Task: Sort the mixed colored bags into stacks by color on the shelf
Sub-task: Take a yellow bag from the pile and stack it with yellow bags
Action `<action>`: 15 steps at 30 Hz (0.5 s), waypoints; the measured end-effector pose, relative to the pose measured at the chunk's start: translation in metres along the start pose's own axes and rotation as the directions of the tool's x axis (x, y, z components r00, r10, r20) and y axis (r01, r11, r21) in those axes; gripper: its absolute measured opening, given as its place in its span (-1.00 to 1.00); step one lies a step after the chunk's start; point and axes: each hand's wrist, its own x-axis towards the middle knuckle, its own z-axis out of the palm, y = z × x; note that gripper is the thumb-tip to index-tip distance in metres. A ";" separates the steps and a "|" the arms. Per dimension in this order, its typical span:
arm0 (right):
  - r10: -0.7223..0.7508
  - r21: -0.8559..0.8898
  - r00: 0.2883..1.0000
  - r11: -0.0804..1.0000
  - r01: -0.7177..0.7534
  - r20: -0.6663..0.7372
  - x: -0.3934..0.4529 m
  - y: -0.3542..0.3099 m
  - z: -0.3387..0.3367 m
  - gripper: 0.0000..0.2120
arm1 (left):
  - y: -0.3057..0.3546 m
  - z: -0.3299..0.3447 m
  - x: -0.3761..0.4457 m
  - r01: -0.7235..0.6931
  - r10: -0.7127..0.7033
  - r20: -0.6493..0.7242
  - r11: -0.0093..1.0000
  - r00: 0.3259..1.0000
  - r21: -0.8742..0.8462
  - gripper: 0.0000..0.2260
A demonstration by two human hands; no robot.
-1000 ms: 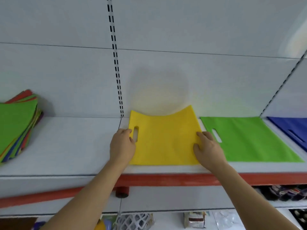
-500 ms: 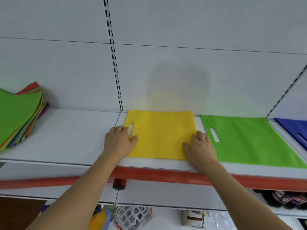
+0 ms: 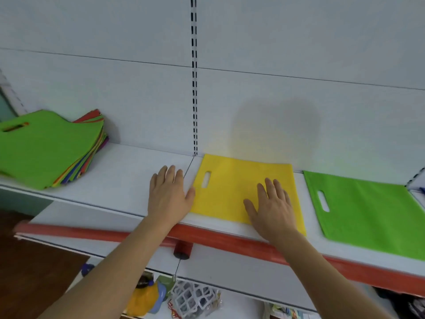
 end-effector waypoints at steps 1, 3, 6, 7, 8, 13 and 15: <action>-0.025 0.011 1.000 1.000 0.025 0.002 0.001 -0.014 0.001 -0.26 | -0.010 -0.004 -0.005 0.020 -0.020 -0.008 1.000 1.000 0.014 -0.37; -0.068 0.029 0.998 0.997 0.068 -0.002 0.000 -0.045 0.001 -0.25 | -0.033 -0.013 -0.016 0.045 -0.045 -0.017 0.998 0.999 0.047 -0.36; -0.130 0.036 0.991 0.991 0.131 -0.012 -0.004 -0.093 -0.002 -0.25 | -0.071 -0.030 -0.027 0.074 -0.071 -0.041 0.995 0.997 0.074 -0.36; -0.151 0.034 0.988 0.988 0.151 -0.016 -0.005 -0.109 -0.004 -0.25 | -0.083 -0.036 -0.030 0.085 -0.081 -0.050 0.994 0.995 0.074 -0.37; -0.170 0.032 0.985 0.985 0.170 -0.023 -0.007 -0.125 -0.006 -0.26 | -0.097 -0.042 -0.033 0.095 -0.092 -0.055 0.993 0.994 0.071 -0.37; -0.198 0.049 0.979 0.978 0.201 -0.055 -0.017 -0.215 -0.014 -0.28 | -0.177 -0.070 -0.056 0.104 -0.102 -0.094 0.994 0.990 0.016 -0.41; -0.210 0.063 0.974 0.974 0.216 -0.085 -0.022 -0.254 -0.014 -0.28 | -0.215 -0.080 -0.065 0.103 -0.100 -0.086 0.994 0.991 0.042 -0.41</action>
